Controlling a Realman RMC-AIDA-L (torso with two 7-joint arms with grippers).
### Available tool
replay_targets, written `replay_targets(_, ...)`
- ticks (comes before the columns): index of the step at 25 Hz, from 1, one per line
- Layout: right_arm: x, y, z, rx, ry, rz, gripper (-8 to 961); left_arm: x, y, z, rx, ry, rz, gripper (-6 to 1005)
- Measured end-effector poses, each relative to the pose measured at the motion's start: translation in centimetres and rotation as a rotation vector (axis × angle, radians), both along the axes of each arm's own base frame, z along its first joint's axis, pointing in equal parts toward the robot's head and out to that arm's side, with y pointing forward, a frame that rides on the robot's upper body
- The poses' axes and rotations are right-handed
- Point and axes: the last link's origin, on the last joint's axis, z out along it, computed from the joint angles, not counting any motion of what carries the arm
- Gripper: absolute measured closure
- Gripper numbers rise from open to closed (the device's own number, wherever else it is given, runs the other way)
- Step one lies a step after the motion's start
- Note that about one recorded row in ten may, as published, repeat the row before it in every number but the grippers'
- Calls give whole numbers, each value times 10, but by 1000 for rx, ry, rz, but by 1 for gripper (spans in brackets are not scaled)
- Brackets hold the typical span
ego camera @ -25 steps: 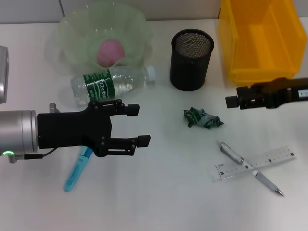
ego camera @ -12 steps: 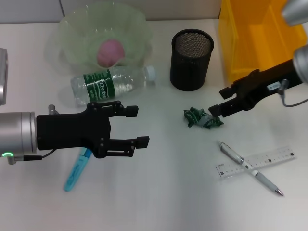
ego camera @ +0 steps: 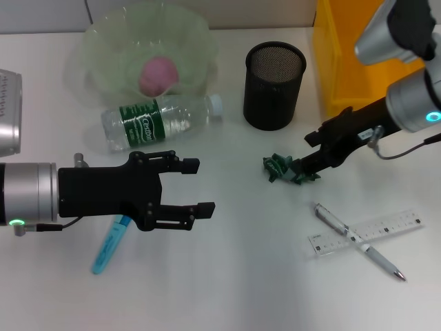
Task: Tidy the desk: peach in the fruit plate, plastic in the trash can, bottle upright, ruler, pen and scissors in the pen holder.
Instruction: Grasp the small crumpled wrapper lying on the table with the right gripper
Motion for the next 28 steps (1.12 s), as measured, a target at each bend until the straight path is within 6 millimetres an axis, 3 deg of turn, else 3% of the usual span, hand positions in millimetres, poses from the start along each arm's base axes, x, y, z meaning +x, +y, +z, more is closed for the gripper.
replay_targets(28,3,3,-32,16,-1,16,259,3,8,-2,26,19,-3,187)
